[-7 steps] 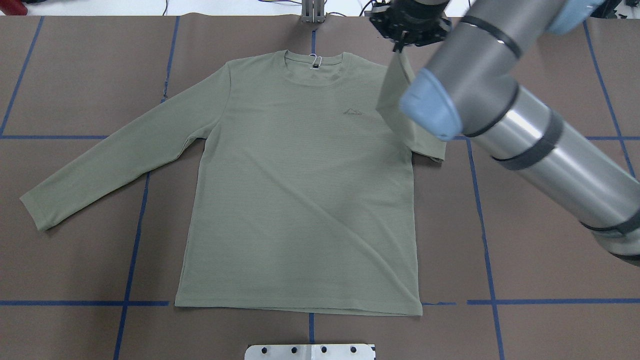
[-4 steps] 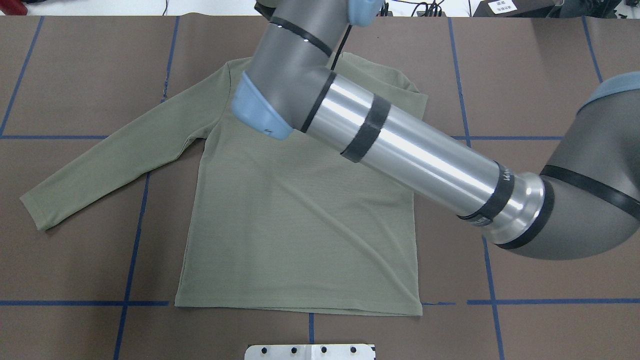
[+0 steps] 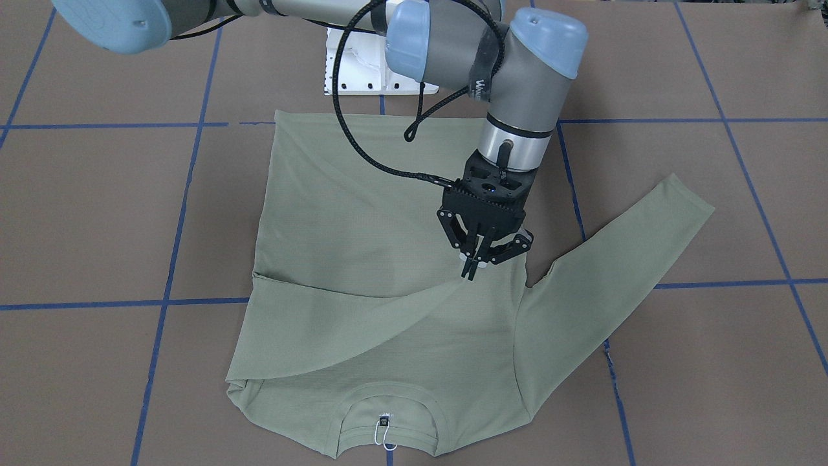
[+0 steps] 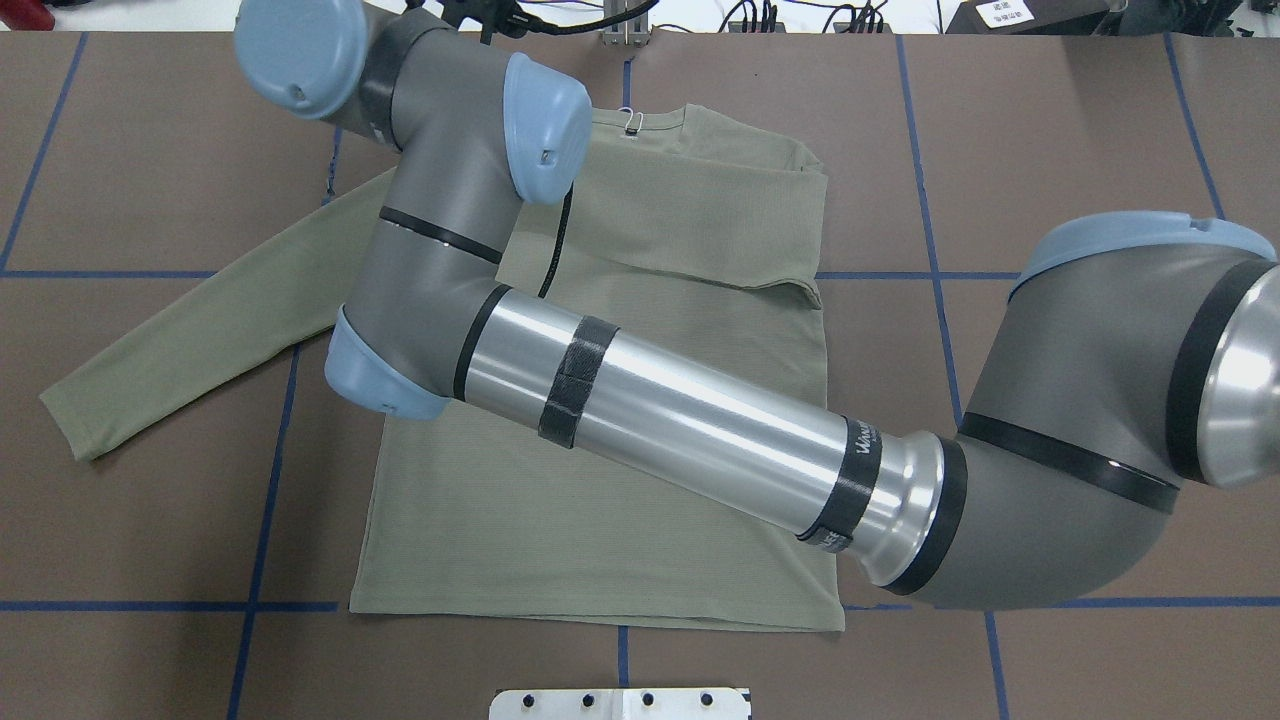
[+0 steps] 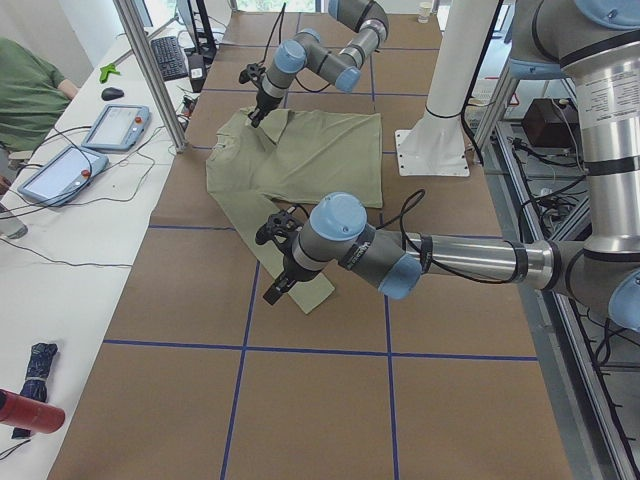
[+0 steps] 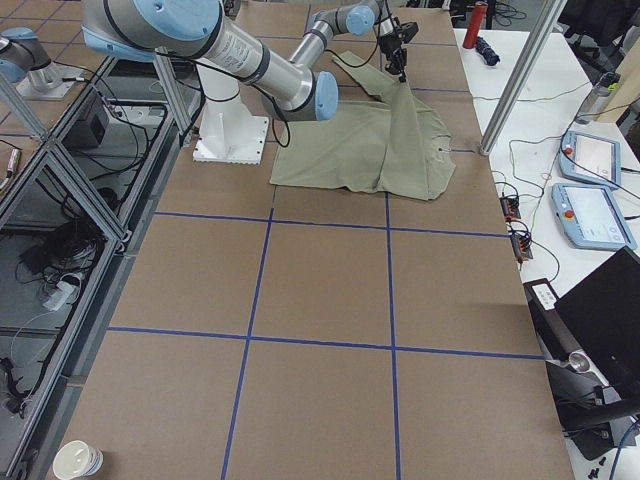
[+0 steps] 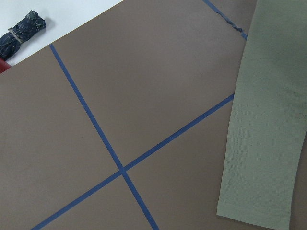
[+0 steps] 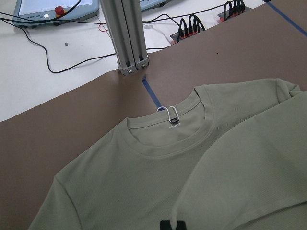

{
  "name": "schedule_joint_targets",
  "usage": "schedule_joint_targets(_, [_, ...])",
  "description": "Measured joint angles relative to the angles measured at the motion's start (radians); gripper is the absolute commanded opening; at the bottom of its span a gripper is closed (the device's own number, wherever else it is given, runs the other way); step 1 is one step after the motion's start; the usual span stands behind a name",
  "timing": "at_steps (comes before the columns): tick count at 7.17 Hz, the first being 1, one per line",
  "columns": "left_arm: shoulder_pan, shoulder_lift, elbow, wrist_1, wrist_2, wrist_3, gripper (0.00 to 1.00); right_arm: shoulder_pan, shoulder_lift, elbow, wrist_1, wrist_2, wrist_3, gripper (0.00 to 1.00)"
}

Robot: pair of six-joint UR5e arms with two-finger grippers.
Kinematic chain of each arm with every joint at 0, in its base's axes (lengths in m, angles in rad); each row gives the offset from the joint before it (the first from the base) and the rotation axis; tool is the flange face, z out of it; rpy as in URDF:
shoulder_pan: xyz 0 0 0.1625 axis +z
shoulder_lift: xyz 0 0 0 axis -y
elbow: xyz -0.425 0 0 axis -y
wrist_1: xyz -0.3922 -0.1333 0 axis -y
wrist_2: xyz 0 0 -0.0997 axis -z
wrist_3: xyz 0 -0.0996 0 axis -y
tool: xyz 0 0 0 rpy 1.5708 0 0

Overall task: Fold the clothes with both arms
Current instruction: 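Carry the sleeve with the right gripper across the shirt toward the left gripper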

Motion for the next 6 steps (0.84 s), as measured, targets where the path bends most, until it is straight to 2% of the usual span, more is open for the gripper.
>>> schedule_joint_targets(1, [0.000, 0.001, 0.000, 0.001, 0.000, 0.000, 1.00, -0.013, 0.021, -0.027, 0.025, -0.016, 0.013, 0.33])
schedule_joint_targets(2, [0.000, 0.001, 0.001, 0.002, 0.000, 0.000, 1.00, -0.018, 0.036, -0.039, 0.035, -0.022, 0.015, 0.96])
schedule_joint_targets(6, [0.000, -0.018, 0.003, -0.003, 0.007, -0.012, 1.00, -0.009, 0.057, -0.048, 0.056, 0.006, -0.073, 0.98])
